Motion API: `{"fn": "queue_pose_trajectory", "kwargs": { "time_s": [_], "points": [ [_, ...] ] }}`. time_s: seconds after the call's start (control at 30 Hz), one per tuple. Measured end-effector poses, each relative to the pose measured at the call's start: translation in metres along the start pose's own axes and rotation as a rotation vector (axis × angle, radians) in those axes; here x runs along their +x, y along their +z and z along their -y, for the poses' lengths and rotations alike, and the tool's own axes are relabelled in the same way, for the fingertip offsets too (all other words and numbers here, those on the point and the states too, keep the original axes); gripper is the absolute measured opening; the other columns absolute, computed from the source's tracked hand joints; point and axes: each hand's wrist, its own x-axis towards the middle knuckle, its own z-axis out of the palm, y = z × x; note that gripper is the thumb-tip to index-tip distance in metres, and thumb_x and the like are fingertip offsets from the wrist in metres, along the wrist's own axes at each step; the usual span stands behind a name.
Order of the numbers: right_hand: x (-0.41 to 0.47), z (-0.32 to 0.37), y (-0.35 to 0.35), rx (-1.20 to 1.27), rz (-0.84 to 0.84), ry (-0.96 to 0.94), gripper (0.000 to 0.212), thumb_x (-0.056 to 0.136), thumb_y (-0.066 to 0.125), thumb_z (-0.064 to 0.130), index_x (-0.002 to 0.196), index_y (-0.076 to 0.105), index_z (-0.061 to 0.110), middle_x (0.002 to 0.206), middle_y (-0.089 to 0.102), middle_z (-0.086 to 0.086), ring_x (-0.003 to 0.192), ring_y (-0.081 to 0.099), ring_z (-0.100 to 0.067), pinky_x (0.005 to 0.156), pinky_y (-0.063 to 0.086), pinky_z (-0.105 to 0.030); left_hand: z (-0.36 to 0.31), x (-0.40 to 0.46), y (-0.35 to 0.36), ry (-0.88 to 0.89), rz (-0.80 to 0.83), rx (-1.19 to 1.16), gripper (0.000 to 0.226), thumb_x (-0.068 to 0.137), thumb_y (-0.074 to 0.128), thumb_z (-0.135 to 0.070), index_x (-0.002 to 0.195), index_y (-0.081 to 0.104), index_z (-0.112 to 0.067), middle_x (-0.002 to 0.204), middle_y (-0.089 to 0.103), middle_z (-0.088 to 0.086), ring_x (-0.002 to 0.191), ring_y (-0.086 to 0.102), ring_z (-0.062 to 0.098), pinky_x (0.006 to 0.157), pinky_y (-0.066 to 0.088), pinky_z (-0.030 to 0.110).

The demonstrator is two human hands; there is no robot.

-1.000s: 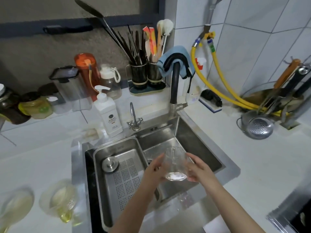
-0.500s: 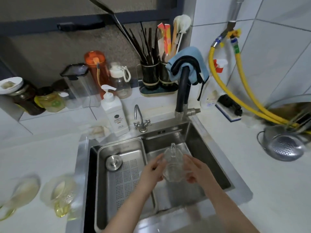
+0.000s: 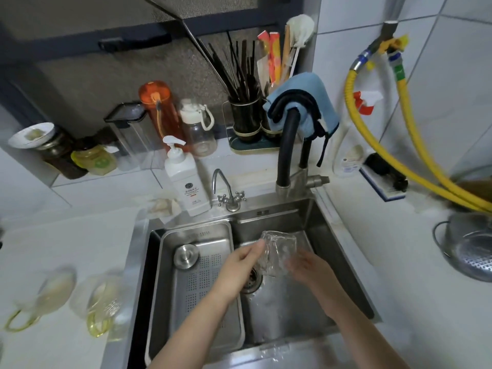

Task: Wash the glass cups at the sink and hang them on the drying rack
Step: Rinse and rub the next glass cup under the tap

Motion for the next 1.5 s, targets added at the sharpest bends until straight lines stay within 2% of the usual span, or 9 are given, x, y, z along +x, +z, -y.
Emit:
{"fn": "queue_pose_trajectory", "kwargs": {
  "time_s": [0.1,0.23,0.37,0.47,0.63,0.8,1.0,1.37,1.5],
  "points": [
    [0.005,0.011,-0.003,-0.029,-0.015,-0.143,0.018,0.088,0.065,0.008,0.103,0.065,0.017,0.087,0.074,0.013,0.084,0.068,0.003,0.069,0.048,-0.008,-0.015,0.007,0.003,0.023,-0.043,0.091,0.073,0.069,0.067,-0.072,0.125,0.065,-0.024,0.117,0.069,-0.006,0.106,0.063,0.007,0.105,0.046,0.036],
    [0.016,0.006,-0.011,-0.176,-0.124,-0.226,0.038,0.084,0.072,0.033,0.118,0.058,0.023,0.115,0.067,0.007,0.108,0.063,-0.01,0.09,0.05,-0.028,-0.026,0.016,0.015,0.046,-0.112,0.058,0.033,0.086,0.071,-0.031,0.114,0.069,-0.014,0.1,0.07,0.004,0.08,0.061,0.007,0.073,0.057,0.024],
    [0.025,0.001,-0.015,-0.327,-0.224,-0.306,0.061,0.082,0.072,0.032,0.132,0.038,0.041,0.123,0.044,0.039,0.109,0.045,0.021,0.094,0.035,-0.01,-0.026,0.024,0.034,0.046,-0.24,-0.075,0.019,0.088,0.07,-0.018,0.094,0.07,0.0,0.072,0.061,0.0,0.059,0.056,0.003,0.05,0.045,0.012],
    [0.038,0.002,-0.025,-0.389,-0.191,-0.34,0.054,0.081,0.075,0.025,0.121,0.044,0.047,0.112,0.052,0.043,0.105,0.054,0.016,0.085,0.045,-0.007,-0.027,0.031,0.042,0.001,-0.317,-0.179,0.017,0.086,0.07,-0.014,0.087,0.068,0.003,0.066,0.062,0.001,0.05,0.057,0.0,0.049,0.048,0.013],
    [0.078,0.024,-0.06,-0.238,-0.253,-0.269,0.012,0.091,0.063,0.013,0.101,0.062,0.019,0.087,0.067,0.003,0.083,0.065,-0.023,0.064,0.048,-0.007,-0.021,0.042,0.041,0.063,-0.376,-0.104,0.007,0.083,0.073,-0.016,0.079,0.072,-0.01,0.071,0.069,0.0,0.062,0.059,0.01,0.055,0.047,0.01],
    [0.15,0.041,-0.105,-0.195,-0.456,-0.135,0.042,0.092,0.062,0.017,0.129,0.047,0.005,0.121,0.056,-0.007,0.104,0.056,-0.02,0.081,0.04,-0.028,-0.022,0.05,0.039,0.044,-0.351,-0.233,0.007,0.083,0.072,-0.011,0.077,0.072,-0.013,0.073,0.068,0.004,0.071,0.059,0.016,0.062,0.05,0.016],
    [0.223,0.043,-0.136,-0.532,-0.345,-0.018,0.026,0.096,0.052,0.017,0.117,0.051,0.001,0.104,0.049,-0.007,0.095,0.052,-0.024,0.082,0.042,-0.035,-0.019,0.053,0.037,0.009,-0.31,-0.358,0.004,0.081,0.071,-0.01,0.083,0.074,-0.008,0.077,0.068,0.011,0.079,0.057,0.023,0.083,0.049,0.037],
    [0.254,0.035,-0.142,-0.713,-0.386,-0.03,0.028,0.096,0.04,0.002,0.109,0.064,-0.005,0.1,0.064,-0.024,0.101,0.06,-0.04,0.077,0.037,-0.033,-0.013,0.056,0.036,-0.002,-0.297,-0.396,0.005,0.083,0.068,-0.004,0.085,0.073,-0.004,0.078,0.07,0.006,0.079,0.058,0.018,0.076,0.051,0.024],
    [0.256,0.033,-0.145,-0.651,-0.397,-0.032,0.032,0.098,0.039,0.005,0.121,0.06,-0.004,0.118,0.062,-0.026,0.111,0.057,-0.042,0.1,0.043,-0.049,-0.014,0.057,0.037,-0.014,-0.299,-0.387,0.006,0.084,0.067,-0.003,0.083,0.072,-0.005,0.083,0.067,0.012,0.081,0.056,0.021,0.076,0.05,0.025]
  ]
}}
